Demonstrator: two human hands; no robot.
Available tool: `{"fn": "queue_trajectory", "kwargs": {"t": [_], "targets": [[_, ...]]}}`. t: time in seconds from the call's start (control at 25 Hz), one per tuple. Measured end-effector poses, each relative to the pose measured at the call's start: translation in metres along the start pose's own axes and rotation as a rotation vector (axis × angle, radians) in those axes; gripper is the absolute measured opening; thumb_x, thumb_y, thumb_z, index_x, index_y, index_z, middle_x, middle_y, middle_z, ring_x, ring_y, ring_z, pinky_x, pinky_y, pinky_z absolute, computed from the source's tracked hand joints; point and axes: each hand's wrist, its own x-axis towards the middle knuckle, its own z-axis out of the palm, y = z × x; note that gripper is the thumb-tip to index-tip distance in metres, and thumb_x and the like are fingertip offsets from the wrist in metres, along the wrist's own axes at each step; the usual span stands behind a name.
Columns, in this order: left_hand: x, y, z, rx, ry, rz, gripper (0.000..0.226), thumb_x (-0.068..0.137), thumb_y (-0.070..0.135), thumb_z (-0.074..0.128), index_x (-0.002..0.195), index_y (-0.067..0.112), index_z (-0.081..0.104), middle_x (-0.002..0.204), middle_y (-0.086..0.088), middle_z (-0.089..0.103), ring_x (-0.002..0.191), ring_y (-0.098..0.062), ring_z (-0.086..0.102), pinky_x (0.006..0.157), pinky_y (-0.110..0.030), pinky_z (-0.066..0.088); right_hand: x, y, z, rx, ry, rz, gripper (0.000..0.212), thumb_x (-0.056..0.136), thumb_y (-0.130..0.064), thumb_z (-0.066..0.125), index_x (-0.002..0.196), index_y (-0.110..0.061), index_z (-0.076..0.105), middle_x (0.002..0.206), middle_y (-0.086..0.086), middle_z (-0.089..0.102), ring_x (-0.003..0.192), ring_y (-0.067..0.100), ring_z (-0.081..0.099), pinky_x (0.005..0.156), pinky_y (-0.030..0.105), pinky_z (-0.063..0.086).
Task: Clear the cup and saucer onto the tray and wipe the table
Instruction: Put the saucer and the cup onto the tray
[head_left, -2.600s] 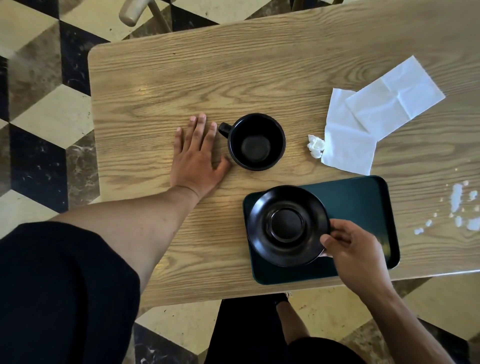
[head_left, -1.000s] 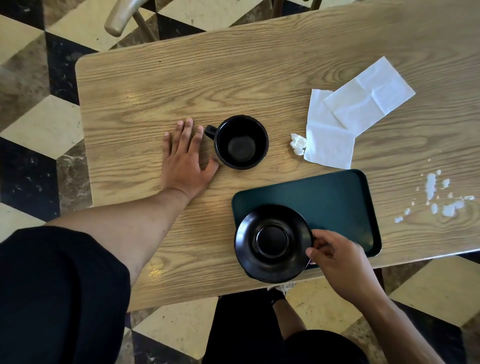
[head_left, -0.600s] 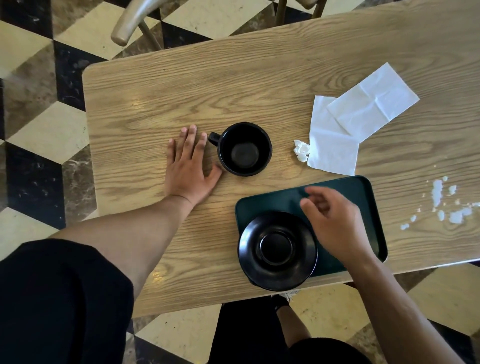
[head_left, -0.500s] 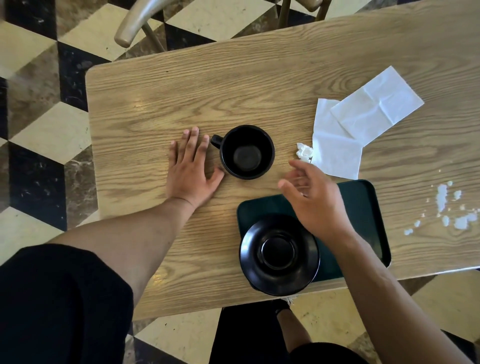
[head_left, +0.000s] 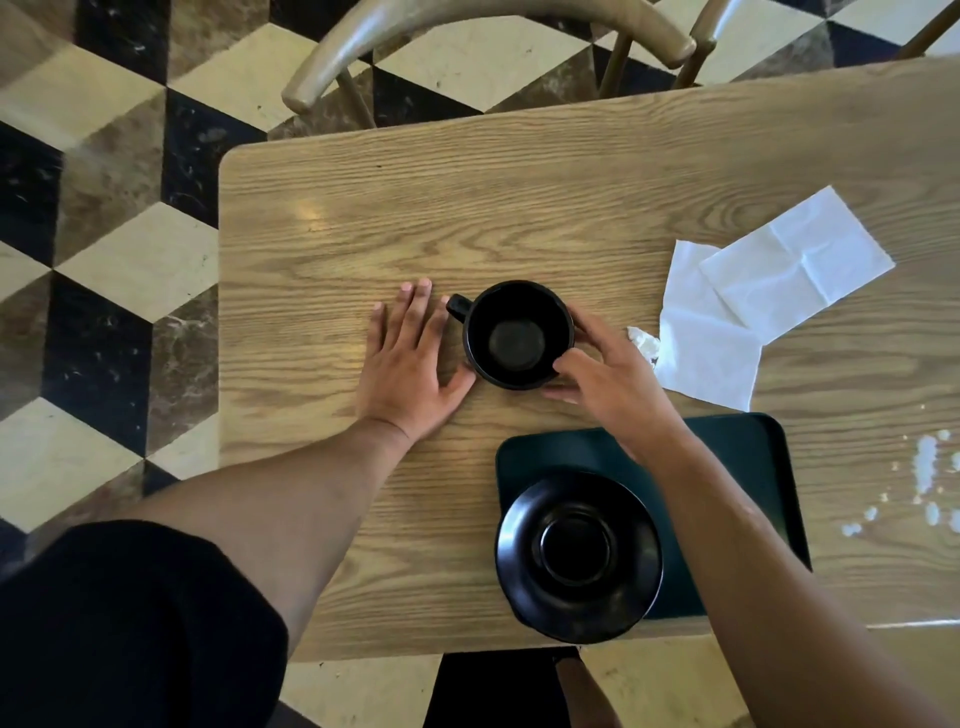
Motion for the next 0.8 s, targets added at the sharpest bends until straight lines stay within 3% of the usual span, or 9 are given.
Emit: {"fn": "queue_trajectory", "kwargs": {"t": [0.12, 0.36, 0.44, 0.56, 0.68, 0.8], "targets": [[-0.001, 0.001, -0.002, -0.004, -0.008, -0.003, 0.075, 0.091, 0.062, 0.043, 0.147, 0.011, 0.047, 0.17, -0.012, 0.022, 0.159, -0.03, 0.013, 0.127, -0.055, 0.011, 0.003, 0.001, 0.004, 0.039, 0.022, 0.018, 0.055, 0.088, -0.009, 0.055, 0.133, -0.038, 0.067, 0.121, -0.004, 0.076, 0.105, 0.018, 0.077, 0.091, 0.043, 0.064], [-0.001, 0.002, -0.004, 0.008, -0.023, -0.011, 0.075, 0.094, 0.061, 0.044, 0.151, 0.013, 0.043, 0.171, -0.012, 0.021, 0.159, -0.028, 0.01, 0.127, -0.055, 0.011, 0.0, -0.004, 0.02, 0.046, 0.223, 0.008, 0.047, 0.079, -0.015, 0.059, 0.119, -0.033, 0.075, 0.1, -0.008, 0.081, 0.083, 0.011, 0.081, 0.071, 0.034, 0.067], [-0.001, 0.001, -0.001, 0.014, -0.008, -0.005, 0.076, 0.094, 0.059, 0.044, 0.155, 0.013, 0.037, 0.171, -0.012, 0.02, 0.159, -0.028, 0.01, 0.128, -0.054, 0.01, -0.004, -0.005, 0.021, 0.068, 0.247, 0.006, 0.043, 0.081, -0.011, 0.058, 0.111, -0.034, 0.076, 0.098, -0.008, 0.082, 0.085, 0.01, 0.08, 0.071, 0.035, 0.068], [-0.002, 0.0, 0.002, 0.009, 0.009, -0.005, 0.076, 0.095, 0.055, 0.042, 0.159, 0.015, 0.031, 0.171, -0.011, 0.019, 0.16, -0.026, 0.008, 0.128, -0.052, 0.008, -0.013, -0.006, 0.01, 0.118, 0.259, 0.011, 0.046, 0.082, -0.005, 0.057, 0.115, -0.029, 0.077, 0.104, -0.002, 0.081, 0.095, 0.016, 0.08, 0.073, 0.037, 0.068], [-0.001, -0.001, 0.005, -0.001, 0.021, -0.004, 0.076, 0.096, 0.054, 0.041, 0.159, 0.015, 0.03, 0.171, -0.011, 0.018, 0.16, -0.025, 0.007, 0.129, -0.051, 0.007, -0.031, -0.006, -0.013, 0.152, 0.291, -0.01, 0.045, 0.08, -0.003, 0.055, 0.105, -0.032, 0.08, 0.1, 0.0, 0.082, 0.093, 0.018, 0.081, 0.072, 0.036, 0.067], [-0.001, -0.002, 0.006, -0.005, 0.042, 0.003, 0.075, 0.095, 0.053, 0.043, 0.159, 0.014, 0.032, 0.171, -0.011, 0.02, 0.16, -0.027, 0.01, 0.128, -0.052, 0.009, -0.056, 0.004, -0.039, 0.115, 0.315, -0.002, 0.048, 0.078, -0.006, 0.056, 0.109, -0.035, 0.079, 0.1, -0.001, 0.082, 0.092, 0.018, 0.081, 0.076, 0.037, 0.067]]}}
